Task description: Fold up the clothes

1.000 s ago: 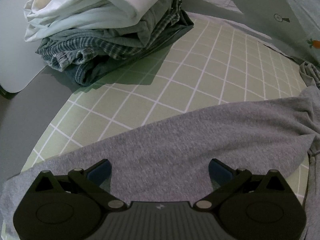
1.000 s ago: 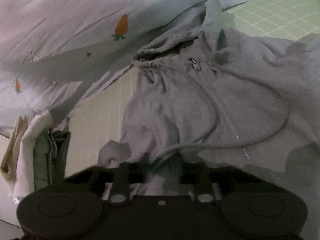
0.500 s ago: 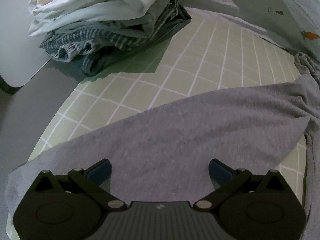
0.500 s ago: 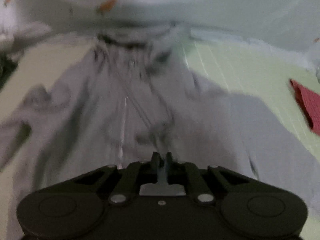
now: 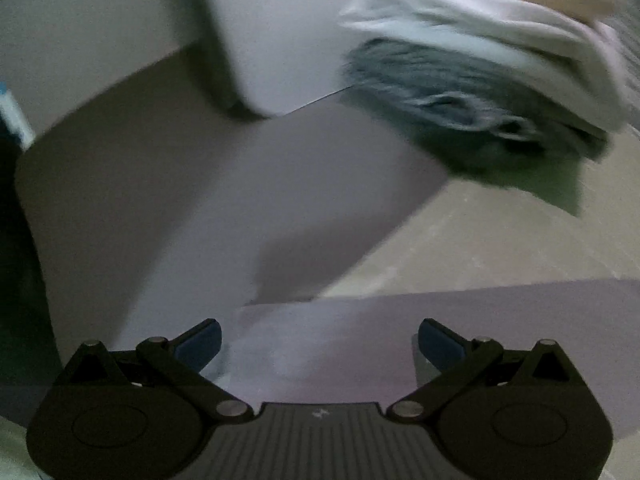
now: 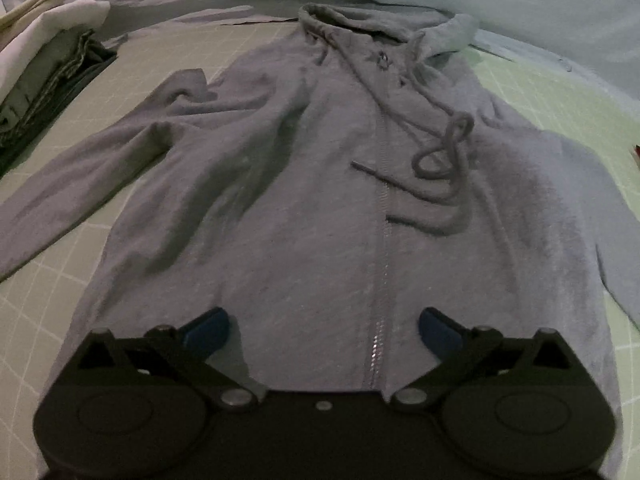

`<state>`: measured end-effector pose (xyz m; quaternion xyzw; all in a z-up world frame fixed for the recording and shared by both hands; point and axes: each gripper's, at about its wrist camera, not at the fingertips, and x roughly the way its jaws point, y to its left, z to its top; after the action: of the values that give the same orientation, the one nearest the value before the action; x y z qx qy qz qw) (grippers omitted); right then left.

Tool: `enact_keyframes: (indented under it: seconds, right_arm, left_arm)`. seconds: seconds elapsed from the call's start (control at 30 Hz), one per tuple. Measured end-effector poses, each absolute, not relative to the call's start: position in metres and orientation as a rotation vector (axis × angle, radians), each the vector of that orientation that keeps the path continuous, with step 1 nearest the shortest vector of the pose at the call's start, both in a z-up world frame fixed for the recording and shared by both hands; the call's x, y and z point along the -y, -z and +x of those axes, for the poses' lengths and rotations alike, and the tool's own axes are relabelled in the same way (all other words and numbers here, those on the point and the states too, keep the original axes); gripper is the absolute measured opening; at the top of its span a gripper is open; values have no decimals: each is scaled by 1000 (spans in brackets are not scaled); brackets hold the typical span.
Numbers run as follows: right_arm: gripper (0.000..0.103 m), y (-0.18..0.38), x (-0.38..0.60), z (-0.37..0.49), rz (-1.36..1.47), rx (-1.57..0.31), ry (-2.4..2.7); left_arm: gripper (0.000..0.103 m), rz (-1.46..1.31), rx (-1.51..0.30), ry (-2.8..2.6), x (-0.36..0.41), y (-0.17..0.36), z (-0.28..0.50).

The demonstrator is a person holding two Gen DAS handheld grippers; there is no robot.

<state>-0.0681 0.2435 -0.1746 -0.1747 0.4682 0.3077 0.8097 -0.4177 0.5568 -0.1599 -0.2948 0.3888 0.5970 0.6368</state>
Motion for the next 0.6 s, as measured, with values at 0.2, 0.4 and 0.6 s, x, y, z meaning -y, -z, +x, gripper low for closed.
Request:
enact_keyframes:
  seconds: [0.2,0.4,0.6]
  right_arm:
    - [103,176,-238,-86,-361,-1025,-611]
    - [103,175,-227,-118,-361,-1011,-572]
    - [103,174,-218,-137,-355,-1021,-562]
  left_arm:
    - [101,-756,-817,-1353,-567,168,-449]
    - [46,-629,-790,-1269,-547,161,-438]
    - [15,-585,-804,-1336,-528,148,-448]
